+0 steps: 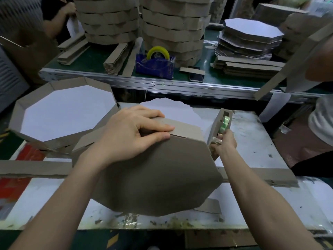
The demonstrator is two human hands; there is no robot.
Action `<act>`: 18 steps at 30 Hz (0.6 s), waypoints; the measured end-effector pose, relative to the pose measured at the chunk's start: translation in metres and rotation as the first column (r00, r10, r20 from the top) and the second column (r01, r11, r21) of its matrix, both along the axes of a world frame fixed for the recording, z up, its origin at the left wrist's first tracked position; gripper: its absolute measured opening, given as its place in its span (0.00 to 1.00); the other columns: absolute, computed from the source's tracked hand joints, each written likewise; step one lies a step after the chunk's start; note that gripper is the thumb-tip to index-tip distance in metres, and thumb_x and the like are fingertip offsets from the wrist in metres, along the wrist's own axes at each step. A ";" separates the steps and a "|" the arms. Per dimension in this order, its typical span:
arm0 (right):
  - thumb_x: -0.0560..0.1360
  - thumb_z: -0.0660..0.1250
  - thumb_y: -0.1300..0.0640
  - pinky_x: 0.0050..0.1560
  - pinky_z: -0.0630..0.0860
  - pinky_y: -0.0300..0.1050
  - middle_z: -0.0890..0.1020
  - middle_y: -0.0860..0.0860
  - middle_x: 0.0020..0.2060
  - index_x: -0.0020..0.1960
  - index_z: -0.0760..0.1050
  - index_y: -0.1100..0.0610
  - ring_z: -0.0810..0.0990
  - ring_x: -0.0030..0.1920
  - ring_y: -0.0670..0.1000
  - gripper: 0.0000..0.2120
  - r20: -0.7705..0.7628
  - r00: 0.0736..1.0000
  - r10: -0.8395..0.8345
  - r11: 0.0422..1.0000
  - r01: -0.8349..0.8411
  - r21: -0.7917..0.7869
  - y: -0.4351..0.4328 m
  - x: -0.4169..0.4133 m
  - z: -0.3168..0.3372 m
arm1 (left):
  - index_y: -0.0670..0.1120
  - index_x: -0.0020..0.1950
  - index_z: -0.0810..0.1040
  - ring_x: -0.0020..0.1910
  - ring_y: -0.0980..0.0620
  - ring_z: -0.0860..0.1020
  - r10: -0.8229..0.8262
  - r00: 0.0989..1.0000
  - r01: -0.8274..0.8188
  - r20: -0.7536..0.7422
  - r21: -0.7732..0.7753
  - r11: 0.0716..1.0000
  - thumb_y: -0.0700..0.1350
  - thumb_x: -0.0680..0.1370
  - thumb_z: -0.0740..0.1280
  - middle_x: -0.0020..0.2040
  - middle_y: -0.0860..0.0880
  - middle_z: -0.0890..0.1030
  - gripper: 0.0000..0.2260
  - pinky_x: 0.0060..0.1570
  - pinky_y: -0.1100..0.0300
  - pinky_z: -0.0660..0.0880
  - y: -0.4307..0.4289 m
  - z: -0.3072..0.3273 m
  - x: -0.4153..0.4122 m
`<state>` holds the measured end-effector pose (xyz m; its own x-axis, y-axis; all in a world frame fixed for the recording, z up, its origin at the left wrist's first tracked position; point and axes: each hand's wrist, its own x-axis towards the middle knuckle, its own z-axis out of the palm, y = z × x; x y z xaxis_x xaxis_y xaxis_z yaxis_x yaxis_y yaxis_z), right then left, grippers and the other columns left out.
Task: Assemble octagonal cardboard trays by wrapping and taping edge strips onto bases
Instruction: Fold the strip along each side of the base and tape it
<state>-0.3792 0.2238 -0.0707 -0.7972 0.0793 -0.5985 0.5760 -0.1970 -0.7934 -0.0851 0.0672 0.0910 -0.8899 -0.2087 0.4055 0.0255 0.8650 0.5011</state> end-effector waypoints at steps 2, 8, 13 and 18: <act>0.74 0.64 0.54 0.34 0.70 0.45 0.79 0.55 0.38 0.43 0.74 0.59 0.75 0.35 0.53 0.08 -0.027 0.999 -0.043 0.996 0.041 -0.083 0.006 0.015 -0.001 | 0.65 0.55 0.81 0.58 0.61 0.74 0.005 1.000 -0.005 -0.005 -0.012 1.000 0.63 0.74 0.63 0.57 0.63 0.79 0.13 0.54 0.50 0.75 0.000 -0.001 0.000; 0.79 0.63 0.62 0.32 0.72 0.29 0.77 0.54 0.44 0.48 0.77 0.61 0.75 0.37 0.46 0.05 -0.147 0.985 0.090 0.994 -0.080 0.071 0.033 0.047 -0.028 | 0.66 0.55 0.81 0.58 0.61 0.74 0.013 1.000 -0.013 -0.011 -0.015 1.000 0.64 0.74 0.63 0.56 0.65 0.78 0.13 0.54 0.50 0.75 0.001 0.000 -0.001; 0.80 0.67 0.59 0.67 0.74 0.52 0.76 0.49 0.69 0.50 0.78 0.72 0.79 0.61 0.54 0.13 -0.237 0.940 0.246 0.955 -0.193 0.225 0.047 0.053 -0.054 | 0.66 0.55 0.81 0.59 0.61 0.74 0.031 1.000 -0.031 -0.003 -0.008 0.999 0.61 0.74 0.65 0.58 0.63 0.78 0.12 0.56 0.52 0.74 0.003 -0.001 0.003; 0.80 0.66 0.59 0.66 0.74 0.63 0.73 0.50 0.72 0.39 0.74 0.62 0.75 0.68 0.58 0.12 -0.263 0.880 0.395 0.878 -0.277 0.391 0.063 0.041 -0.061 | 0.65 0.55 0.81 0.58 0.62 0.74 0.043 0.999 -0.043 -0.005 0.010 0.999 0.64 0.73 0.62 0.58 0.62 0.79 0.15 0.56 0.53 0.73 0.001 -0.001 0.007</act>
<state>-0.3380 0.2863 -0.1316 -0.9544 -0.0830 -0.2867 0.2554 0.2702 -0.9283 -0.0776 0.0684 0.0901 -0.8780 -0.2504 0.4080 -0.0088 0.8606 0.5092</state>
